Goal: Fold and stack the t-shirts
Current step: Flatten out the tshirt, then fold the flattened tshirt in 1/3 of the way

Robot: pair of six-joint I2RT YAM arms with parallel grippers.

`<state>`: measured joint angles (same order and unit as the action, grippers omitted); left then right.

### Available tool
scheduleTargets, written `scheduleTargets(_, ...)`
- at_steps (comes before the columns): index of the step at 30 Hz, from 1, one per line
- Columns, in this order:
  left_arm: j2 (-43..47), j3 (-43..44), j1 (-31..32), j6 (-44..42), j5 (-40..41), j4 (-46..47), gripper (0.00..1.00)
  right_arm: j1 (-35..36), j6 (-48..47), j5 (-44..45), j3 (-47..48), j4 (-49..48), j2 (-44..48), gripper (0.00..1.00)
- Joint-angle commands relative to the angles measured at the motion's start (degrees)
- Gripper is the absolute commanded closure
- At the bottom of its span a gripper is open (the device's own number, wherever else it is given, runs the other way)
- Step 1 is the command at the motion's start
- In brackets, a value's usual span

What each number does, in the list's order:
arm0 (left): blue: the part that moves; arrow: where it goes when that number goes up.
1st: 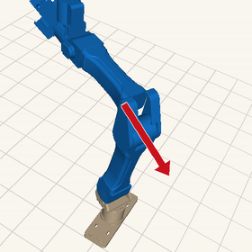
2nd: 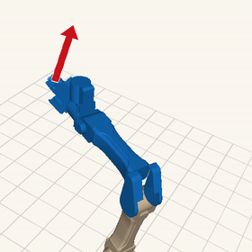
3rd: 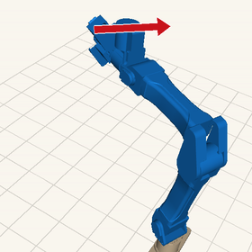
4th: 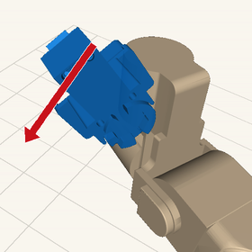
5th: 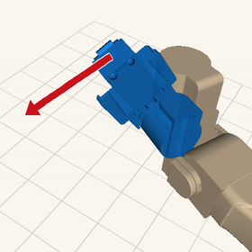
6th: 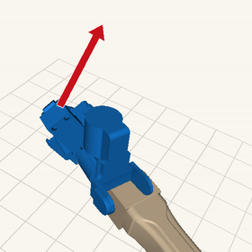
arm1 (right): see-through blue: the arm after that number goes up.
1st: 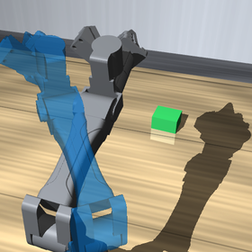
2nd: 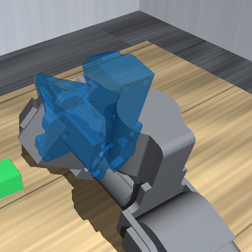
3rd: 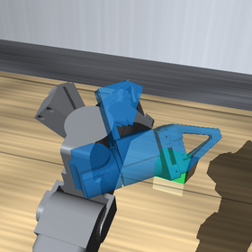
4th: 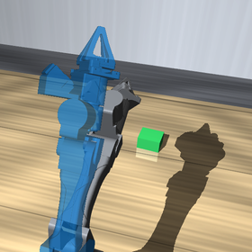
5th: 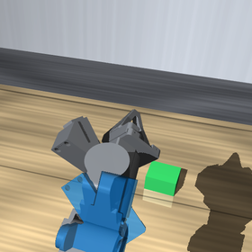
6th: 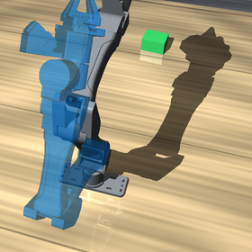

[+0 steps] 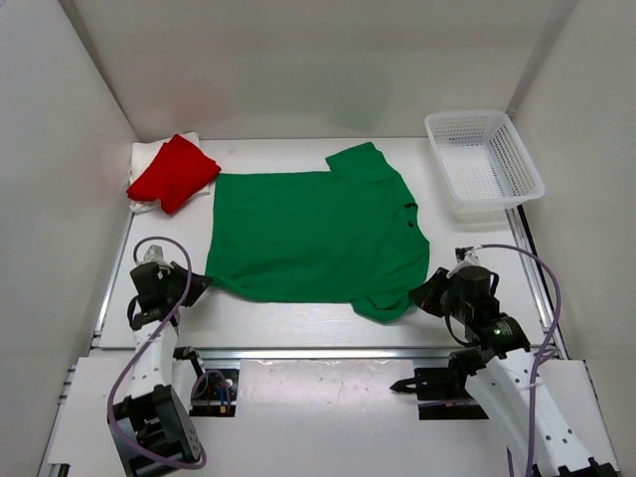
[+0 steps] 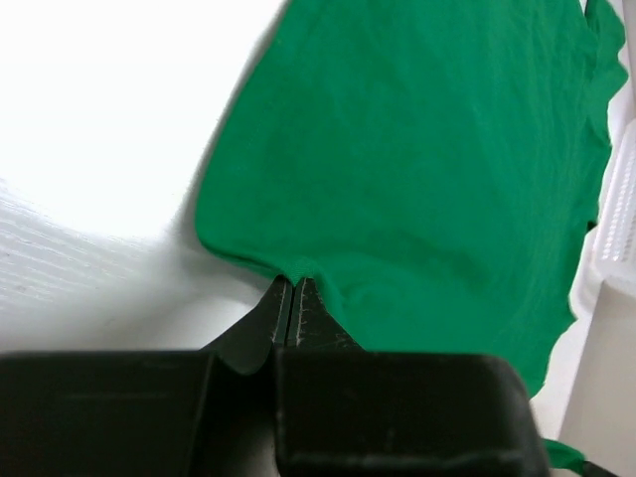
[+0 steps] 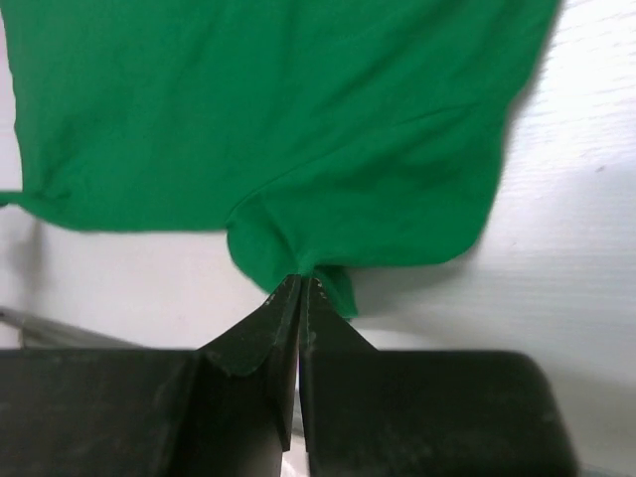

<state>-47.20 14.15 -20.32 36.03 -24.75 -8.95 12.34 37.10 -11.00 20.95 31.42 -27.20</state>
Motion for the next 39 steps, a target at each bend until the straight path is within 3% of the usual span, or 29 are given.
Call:
scheduleTargets(1, 3.86, 1.31, 2.46, -2.99, 0.48, -3.28, 1.00, 3.48, 3.59, 4.76, 1.63, 2.24, 0.76, 1.00)
scheduleTargets(9, -3.68, 7.20, 5.90, 7.29, 1.81, 6.83, 1.00, -10.75, -5.89, -6.12, 7.60, -13.04, -17.35, 1.00)
scheduleTargets(17, -14.48, 10.10, 4.41, 11.43, 2.78, 14.13, 1.00, -9.62, -7.05, -2.98, 19.02, -23.06, -36.85, 1.00)
scheduleTargets(24, -24.68, 14.85, 3.97, 13.80, 3.84, 17.65, 1.00, -10.93, -8.89, -4.11, 29.14, -26.32, -51.09, 1.00)
scheduleTargets(35, -39.71, 23.98, 5.29, 13.89, 6.21, 18.79, 1.00, -11.72, -12.23, -5.52, 53.13, -22.55, -75.25, 1.00)
scheduleTargets(37, -40.86, 24.95, 5.29, 13.89, 5.94, 18.79, 0.96, -11.98, -12.40, -5.69, 58.04, -20.97, -78.51, 1.00)
scheduleTargets(39, -41.75, 25.83, 5.81, 13.28, 6.99, 17.92, 0.87, -11.90, -12.84, -5.70, 61.12, -20.00, -81.17, 1.00)
